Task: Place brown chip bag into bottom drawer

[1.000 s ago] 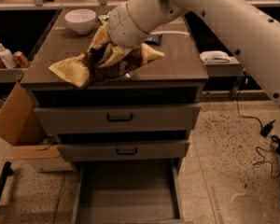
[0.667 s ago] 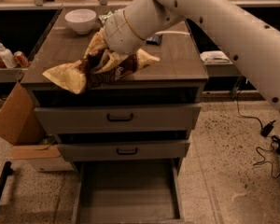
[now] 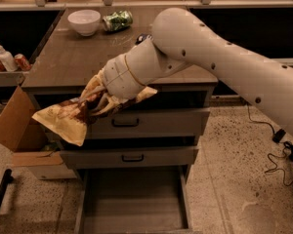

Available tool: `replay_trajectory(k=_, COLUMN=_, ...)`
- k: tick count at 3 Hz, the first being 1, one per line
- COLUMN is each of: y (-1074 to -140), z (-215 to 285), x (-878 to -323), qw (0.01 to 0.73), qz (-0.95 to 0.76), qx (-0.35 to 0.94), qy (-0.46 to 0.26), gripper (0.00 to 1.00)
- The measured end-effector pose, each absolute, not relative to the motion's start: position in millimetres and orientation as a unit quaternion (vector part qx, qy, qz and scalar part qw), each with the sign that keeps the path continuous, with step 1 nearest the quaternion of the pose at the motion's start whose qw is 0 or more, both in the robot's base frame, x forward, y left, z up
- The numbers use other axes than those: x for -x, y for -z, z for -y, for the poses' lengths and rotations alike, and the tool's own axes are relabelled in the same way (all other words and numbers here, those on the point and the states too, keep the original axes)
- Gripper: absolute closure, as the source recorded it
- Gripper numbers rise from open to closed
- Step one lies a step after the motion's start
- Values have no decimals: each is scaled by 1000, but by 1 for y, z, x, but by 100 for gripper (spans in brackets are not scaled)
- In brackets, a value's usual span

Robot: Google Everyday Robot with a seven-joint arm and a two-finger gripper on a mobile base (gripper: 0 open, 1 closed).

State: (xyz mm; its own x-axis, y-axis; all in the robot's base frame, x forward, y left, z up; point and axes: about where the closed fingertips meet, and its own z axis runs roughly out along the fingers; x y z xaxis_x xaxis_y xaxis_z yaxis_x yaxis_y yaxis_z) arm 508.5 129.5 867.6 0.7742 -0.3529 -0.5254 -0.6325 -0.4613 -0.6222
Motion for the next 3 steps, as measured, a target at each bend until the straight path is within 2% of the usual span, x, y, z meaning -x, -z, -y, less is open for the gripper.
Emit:
replay_trajectory(k=2, y=-866, z=-136, x=-492, qw=430, qz=-279, qx=842, qy=-168, gripper=100)
replay_trajectory(k=3, y=-877, z=-140, x=-451, qw=431, qz=-260, qx=849, qy=-163, gripper=100)
